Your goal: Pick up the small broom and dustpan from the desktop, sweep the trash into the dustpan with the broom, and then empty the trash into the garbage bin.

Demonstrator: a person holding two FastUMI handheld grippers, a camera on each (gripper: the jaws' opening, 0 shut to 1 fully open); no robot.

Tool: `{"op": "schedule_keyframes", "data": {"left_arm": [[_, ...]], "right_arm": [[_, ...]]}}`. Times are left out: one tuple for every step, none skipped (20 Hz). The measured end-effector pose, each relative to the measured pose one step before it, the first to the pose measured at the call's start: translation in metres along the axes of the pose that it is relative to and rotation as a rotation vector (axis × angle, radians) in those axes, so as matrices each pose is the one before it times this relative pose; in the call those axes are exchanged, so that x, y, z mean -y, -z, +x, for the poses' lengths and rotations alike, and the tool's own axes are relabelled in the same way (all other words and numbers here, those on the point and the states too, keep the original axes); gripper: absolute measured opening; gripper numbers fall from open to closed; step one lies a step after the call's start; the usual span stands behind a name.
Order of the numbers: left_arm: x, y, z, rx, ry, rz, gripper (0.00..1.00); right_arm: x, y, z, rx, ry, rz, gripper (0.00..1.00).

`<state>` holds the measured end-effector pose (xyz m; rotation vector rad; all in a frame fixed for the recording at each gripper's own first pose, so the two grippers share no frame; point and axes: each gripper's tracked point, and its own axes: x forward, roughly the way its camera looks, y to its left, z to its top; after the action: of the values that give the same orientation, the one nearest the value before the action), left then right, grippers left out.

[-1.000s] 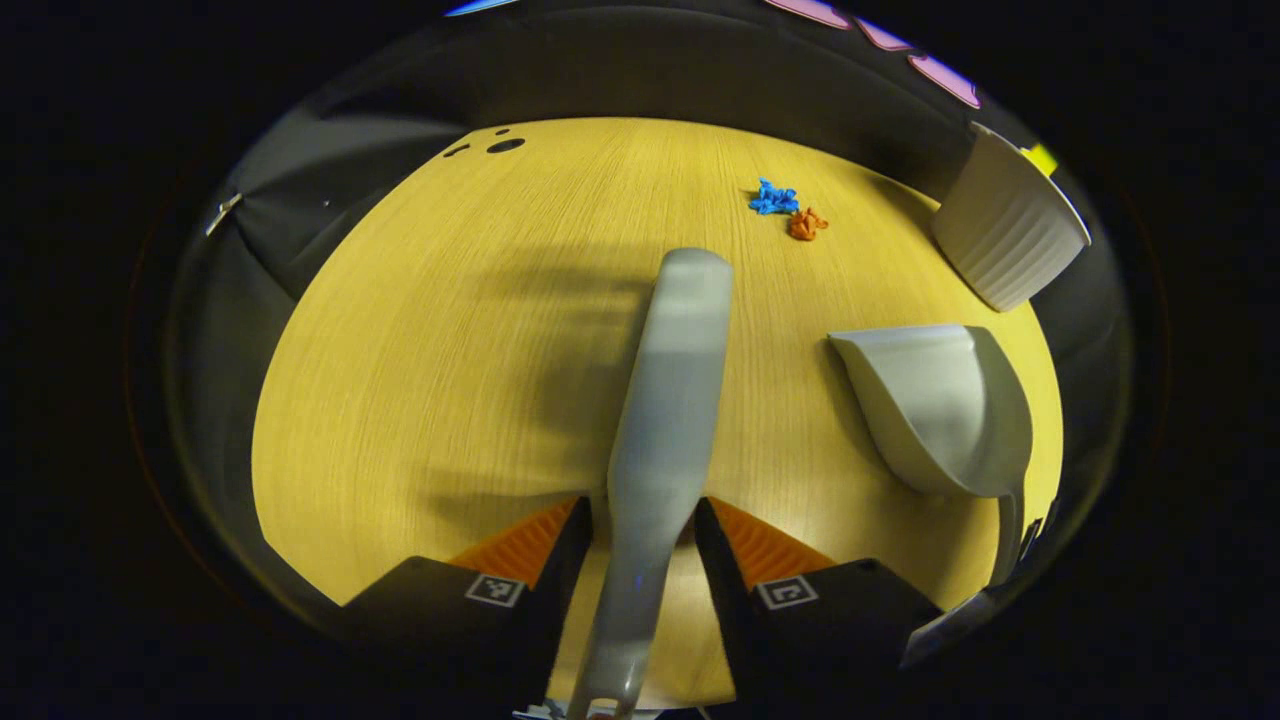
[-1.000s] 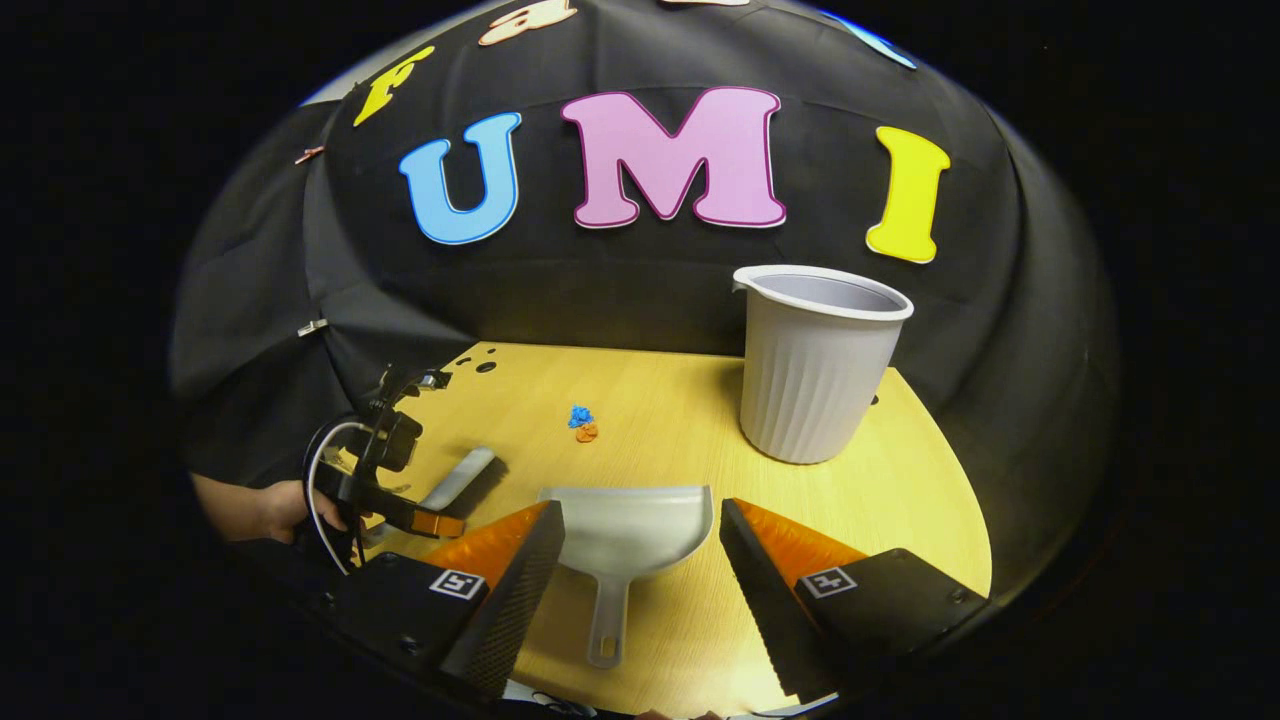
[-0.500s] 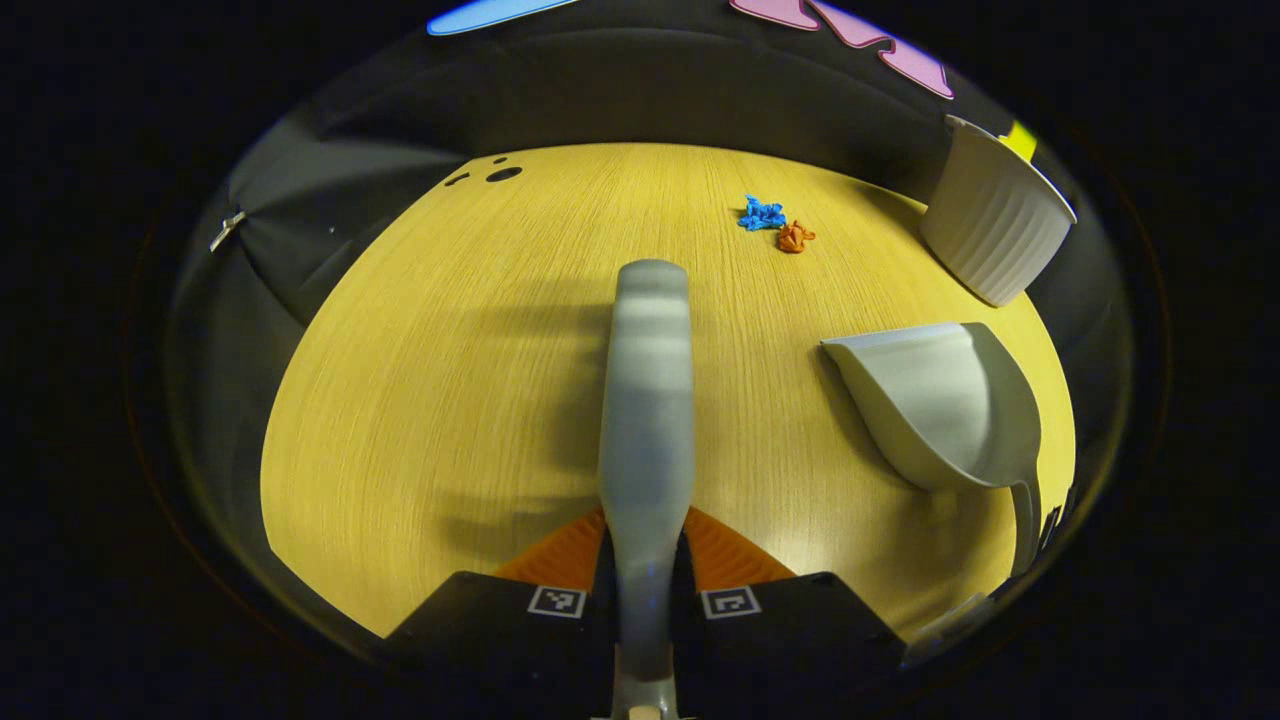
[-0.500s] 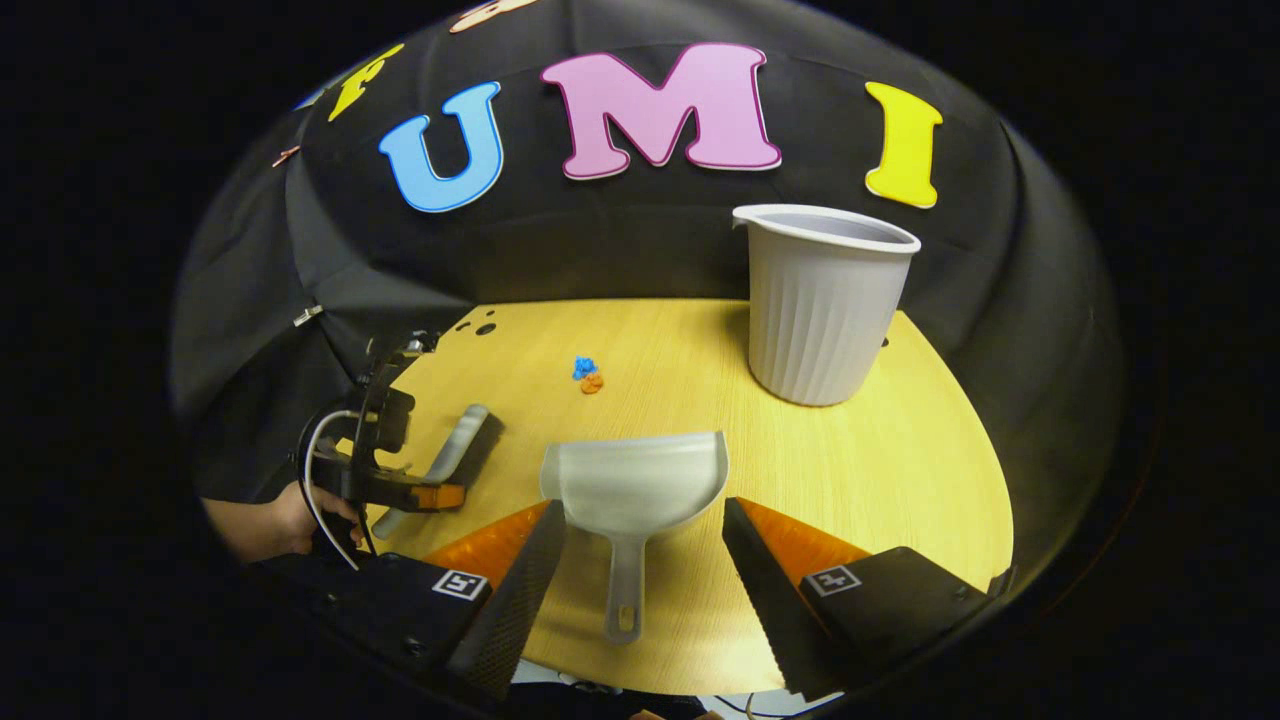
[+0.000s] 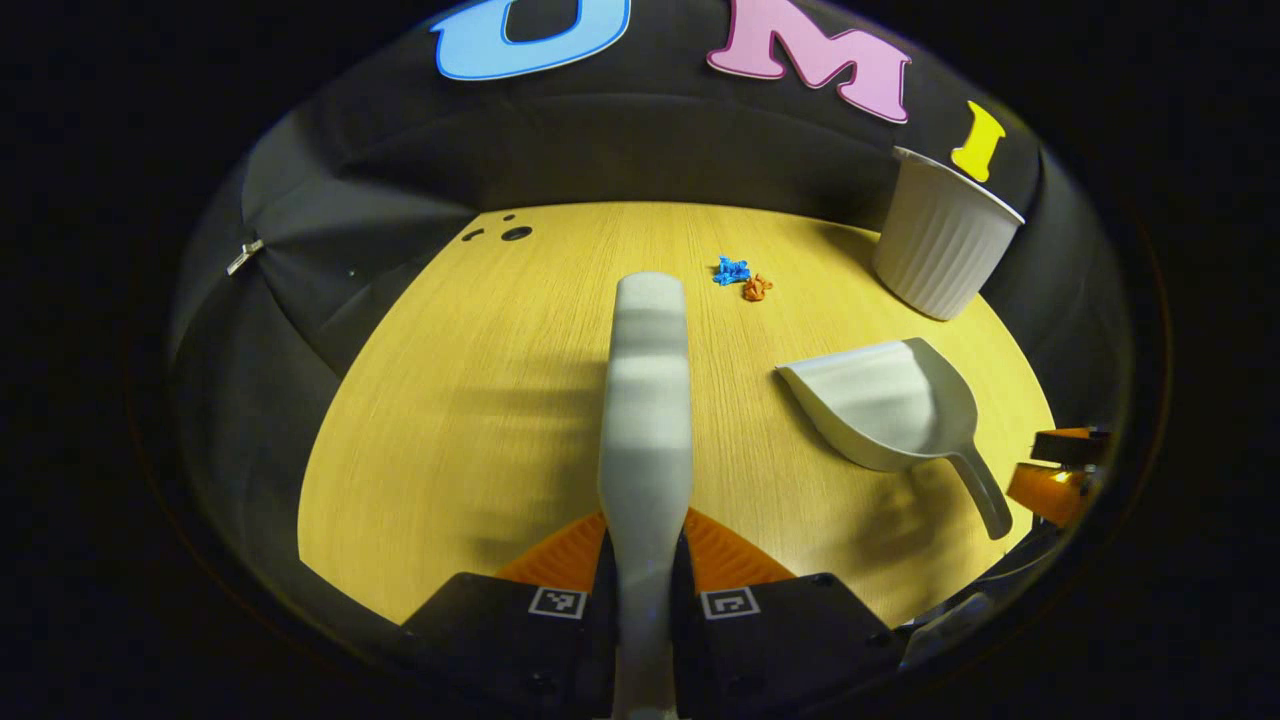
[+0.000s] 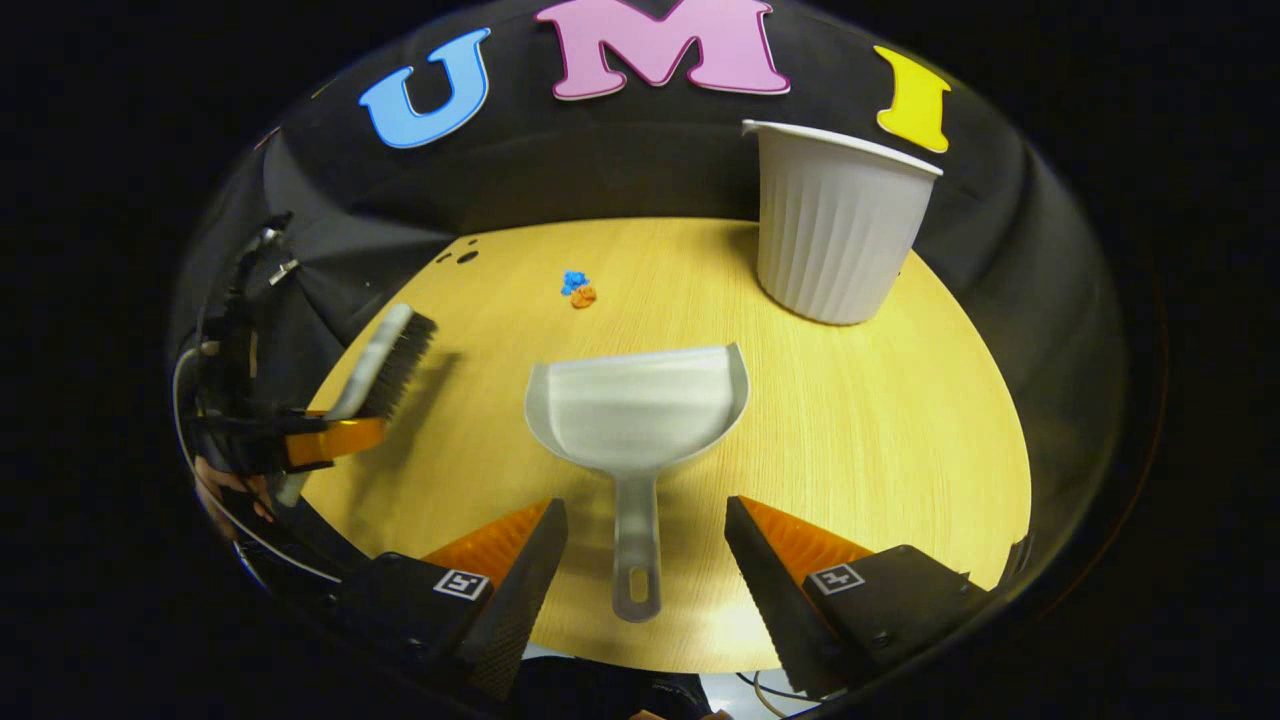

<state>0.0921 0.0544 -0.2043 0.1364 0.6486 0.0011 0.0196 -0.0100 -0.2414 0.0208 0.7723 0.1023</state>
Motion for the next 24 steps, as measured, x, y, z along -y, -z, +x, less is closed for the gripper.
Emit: {"op": "schedule_keyframes", "data": {"left_arm": [[0.00162, 0.00441, -0.00588, 0.00203, 0.00992, 0.00840, 0.27], [0.00108, 0.00316, -0.00483, 0.00418, 0.00596, 0.01005, 0.27], [0.00041, 0.00232, -0.00544, 0.00579, 0.00179, 0.00910, 0.27], [0.00052, 0.00252, -0.00420, 0.00267, 0.00159, 0.00290, 0.27], [0.00146, 0.00478, -0.00420, -0.00746, 0.00660, -0.01099, 0.27], [0.00358, 0.00326, -0.00440, -0.00479, 0.01350, -0.02109, 0.27], [0.00294, -0.00016, -0.00364, 0.00005, 0.01531, -0.01805, 0.27], [0.00139, -0.00055, -0.00412, 0.00294, 0.00918, -0.00419, 0.27], [0.00019, -0.00084, -0.00356, 0.00431, 0.00108, 0.00712, 0.25], [-0.00073, -0.00196, -0.00267, 0.00584, -0.00291, 0.01321, 0.27], [-0.00055, -0.00152, -0.00112, 0.00252, -0.00285, 0.00742, 0.29], [-0.00024, -0.00204, -0.00119, 0.00263, 0.00094, -0.00071, 0.28], [-0.00029, -0.00149, -0.00156, 0.00278, 0.00018, -0.00431, 0.28], [-0.00014, -0.00246, -0.00126, 0.00521, -0.00068, -0.00272, 0.28], [0.00069, 0.00035, -0.00033, 0.00343, -0.00077, -0.00079, 0.27], [0.00077, 0.00131, -0.00104, 0.00030, -0.00079, -0.00076, 0.27], [0.00156, 0.00092, 0.00008, -0.00227, -0.00042, -0.00187, 0.28], [0.00106, -0.00024, 0.00201, -0.00207, 0.00064, -0.00269, 0.28], [0.00148, 0.00040, -0.00049, -0.00208, 0.00070, -0.00250, 0.28], [0.00163, 0.00170, 0.00159, -0.00351, -0.00145, -0.00082, 0.28], [0.00084, 0.00011, 0.00219, -0.00391, -0.00185, 0.00036, 0.28], [0.00109, 0.00092, 0.00198, -0.00399, -0.00245, -0.00104, 0.26], [0.00126, -0.00040, 0.00078, -0.00175, -0.00085, -0.00303, 0.26], [0.00143, -0.00084, 0.00147, -0.00246, -0.00056, -0.00480, 0.27]], "right_arm": [[-0.00101, 0.00704, 0.00610, -0.02870, 0.00358, 0.01512, 0.99], [0.00155, 0.00546, 0.00688, -0.02619, 0.00662, 0.01840, 1.00], [0.00164, 0.00265, 0.00720, -0.01827, 0.01163, 0.00667, 1.00], [0.00111, 0.00378, 0.01024, -0.01943, 0.01849, -0.01094, 0.99], [0.00108, 0.00486, 0.00808, -0.02332, 0.01293, -0.02228, 0.99], [-0.00117, 0.00290, 0.00780, -0.01308, 0.00739, -0.01824, 0.99], [0.00157, 0.00105, 0.00636, -0.01740, 0.01653, -0.01103, 0.99], [0.00088, 0.00100, 0.00725, -0.01329, 0.00908, 0.00037, 0.99], [-0.00137, -0.00015, 0.00730, -0.01400, 0.00283, 0.00449, 1.00], [0.00036, -0.00006, 0.00590, -0.01433, 0.00474, 0.00281, 0.99], [0.00097, -0.00165, 0.00516, -0.00506, 0.00941, -0.00767, 1.00], [0.00168, 0.00075, 0.00463, -0.01305, 0.01178, -0.00977, 1.00], [-0.00173, 0.00120, 0.00301, -0.01913, -0.00685, 0.00099, 0.99], [-0.00155, -0.00565, 0.00366, 0.00589, 0.00144, 0.02056, 0.99], [-0.00002, -0.00225, -0.00006, -0.00733, 0.00184, 0.01329, 0.99], [0.00024, -0.00282, 0.00198, -0.00527, 0.00251, 0.00642, 0.98], [-0.00178, -0.00146, -0.00136, -0.01382, 0.00014, -0.00036, 0.99], [-0.00307, -0.00152, 0.00321, -0.01436, -0.00253, -0.01023, 0.99], [-0.00151, -0.00134, -0.00134, -0.00714, -0.00486, -0.01193, 0.99], [-0.00015, -0.00166, 0.00024, -0.00591, -0.00260, -0.00432, 0.96], [0.00081, -0.00161, -0.00251, -0.00392, -0.00062, 0.00486, 0.88], [0.00045, 0.00014, 0.00151, -0.00067, 0.00137, 0.00516, 0.82], [0.00188, -0.00027, -0.00105, 0.00237, 0.00091, 0.00373, 0.63], [0.00170, -0.00162, 0.00222, 0.00601, -0.01106, 0.00634, 0.56]]}}
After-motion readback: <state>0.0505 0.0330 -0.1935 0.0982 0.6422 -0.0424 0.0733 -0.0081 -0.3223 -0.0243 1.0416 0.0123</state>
